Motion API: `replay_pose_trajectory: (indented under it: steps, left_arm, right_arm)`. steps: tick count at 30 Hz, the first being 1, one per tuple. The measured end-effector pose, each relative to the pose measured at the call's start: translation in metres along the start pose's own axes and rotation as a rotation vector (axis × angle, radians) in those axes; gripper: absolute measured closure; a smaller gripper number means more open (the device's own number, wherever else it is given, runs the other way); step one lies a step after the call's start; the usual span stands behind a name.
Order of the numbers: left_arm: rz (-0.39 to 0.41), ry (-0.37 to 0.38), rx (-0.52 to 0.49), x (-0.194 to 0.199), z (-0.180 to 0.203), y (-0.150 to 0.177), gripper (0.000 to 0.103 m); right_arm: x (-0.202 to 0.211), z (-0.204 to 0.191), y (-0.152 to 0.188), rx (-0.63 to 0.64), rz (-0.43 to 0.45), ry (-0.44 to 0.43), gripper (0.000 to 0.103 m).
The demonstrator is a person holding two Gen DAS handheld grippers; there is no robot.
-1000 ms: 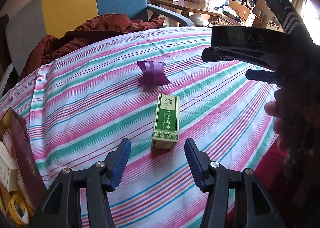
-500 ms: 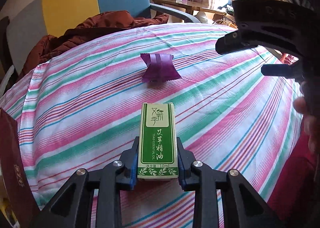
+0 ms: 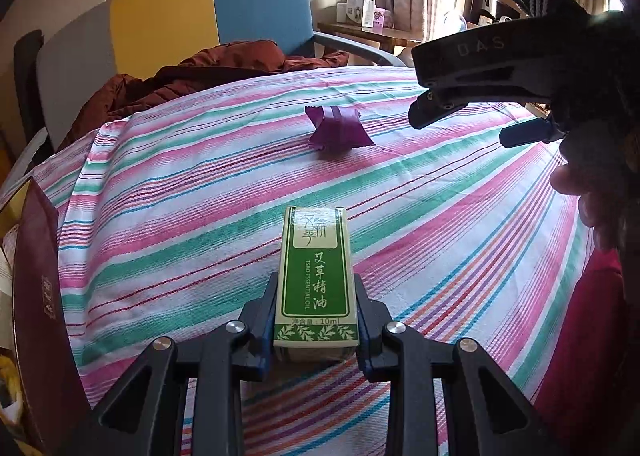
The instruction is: Organize objects
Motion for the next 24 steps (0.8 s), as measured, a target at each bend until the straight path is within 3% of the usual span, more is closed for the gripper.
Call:
replay_pose_trajectory:
  steps: [17,24]
  left_arm:
    - [0.017,0.013,0.01,0.003,0.003,0.002,0.072]
    - [0.019,0.026,0.019,0.003,0.002,0.001,0.072]
  right_arm:
    - [-0.009,-0.007,0.004,0.049,-0.02,0.025,0.0]
    - [-0.011,-0.025,0.005,0.027,-0.063,-0.095,0.0]
Point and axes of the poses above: each gripper's, at about its wrist camera, not at the fingertips, and x roughly against the way its jaws point, z to its right, y to its underside, the point moved 8 cm from there along -x, roughly the way its jaws point, and after that the axes turned 2 degrees about y, right-handed, at the moved point
